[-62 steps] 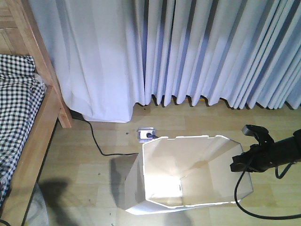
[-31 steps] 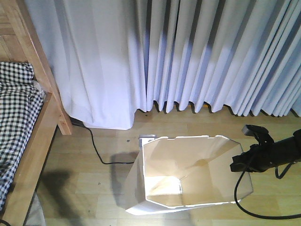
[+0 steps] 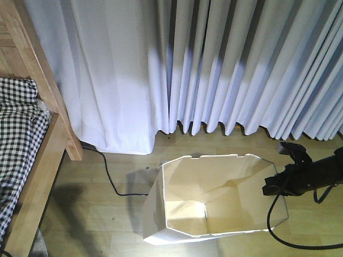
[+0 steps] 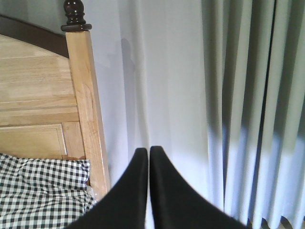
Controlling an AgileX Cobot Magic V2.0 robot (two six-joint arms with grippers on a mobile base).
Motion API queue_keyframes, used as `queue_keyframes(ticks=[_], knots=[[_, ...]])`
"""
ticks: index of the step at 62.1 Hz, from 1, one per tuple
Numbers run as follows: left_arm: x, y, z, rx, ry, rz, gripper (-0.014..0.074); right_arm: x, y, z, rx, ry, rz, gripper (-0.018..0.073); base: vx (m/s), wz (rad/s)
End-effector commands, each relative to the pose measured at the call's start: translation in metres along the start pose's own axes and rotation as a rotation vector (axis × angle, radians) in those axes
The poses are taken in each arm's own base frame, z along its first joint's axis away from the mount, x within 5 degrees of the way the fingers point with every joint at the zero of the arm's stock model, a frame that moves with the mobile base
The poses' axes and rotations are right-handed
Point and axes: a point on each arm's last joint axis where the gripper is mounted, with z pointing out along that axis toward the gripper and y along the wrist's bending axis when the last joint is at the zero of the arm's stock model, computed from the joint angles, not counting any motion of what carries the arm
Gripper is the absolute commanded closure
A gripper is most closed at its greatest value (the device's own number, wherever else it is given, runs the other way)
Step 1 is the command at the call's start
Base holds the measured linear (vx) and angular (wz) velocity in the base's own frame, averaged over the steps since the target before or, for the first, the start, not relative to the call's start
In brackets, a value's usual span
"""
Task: Move trash bin to bedside with robot
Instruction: 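Approach the bed's foot end with the bin held in the right gripper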
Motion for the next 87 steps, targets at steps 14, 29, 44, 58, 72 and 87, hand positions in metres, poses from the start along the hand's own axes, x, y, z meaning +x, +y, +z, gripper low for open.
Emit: queue_keyframes(ticks=[14,29,44,58,72,87], knots=[[-0.0031,-0.0005,-0.0001,0.007,-0.068,-0.023,0.0603,-0.0186,0.0252,-0.0211,-0.201,-0.103,-0.008,0.0564,0.12,0.02],[-0.0031,-0.0005,-0.0001,0.007,-0.068,-0.023,0.0603,-0.0186,0.0252,-0.0211,-0.201,-0.103,-0.008,0.0564,0.13,0.01],[-0.0031,-0.0005,-0.0001,0.007,-0.068,-0.023,0.0603,-0.0186,0.0252,-0.0211,-0.201,-0.103,-0.008,0.0564,0.14,0.01],[-0.0031,-0.0005,-0.0001,0.007,-0.068,-0.023,0.0603,-0.0186,0.0252,-0.0211,-0.201,-0.103,-0.008,0.0564,0.13,-0.01],[-0.0031,-0.0005,-0.0001,0.007,-0.068,-0.023,0.0603,-0.0186,0.0252,-0.0211,-0.201,-0.103,-0.008,0.0564,0.09,-0.01],[-0.0031,-0.0005,-0.0001,0.007,-0.068,-0.023,0.0603,-0.0186,0.0252,-0.0211,-0.201,-0.103,-0.008,0.0564,0.05,-0.04]])
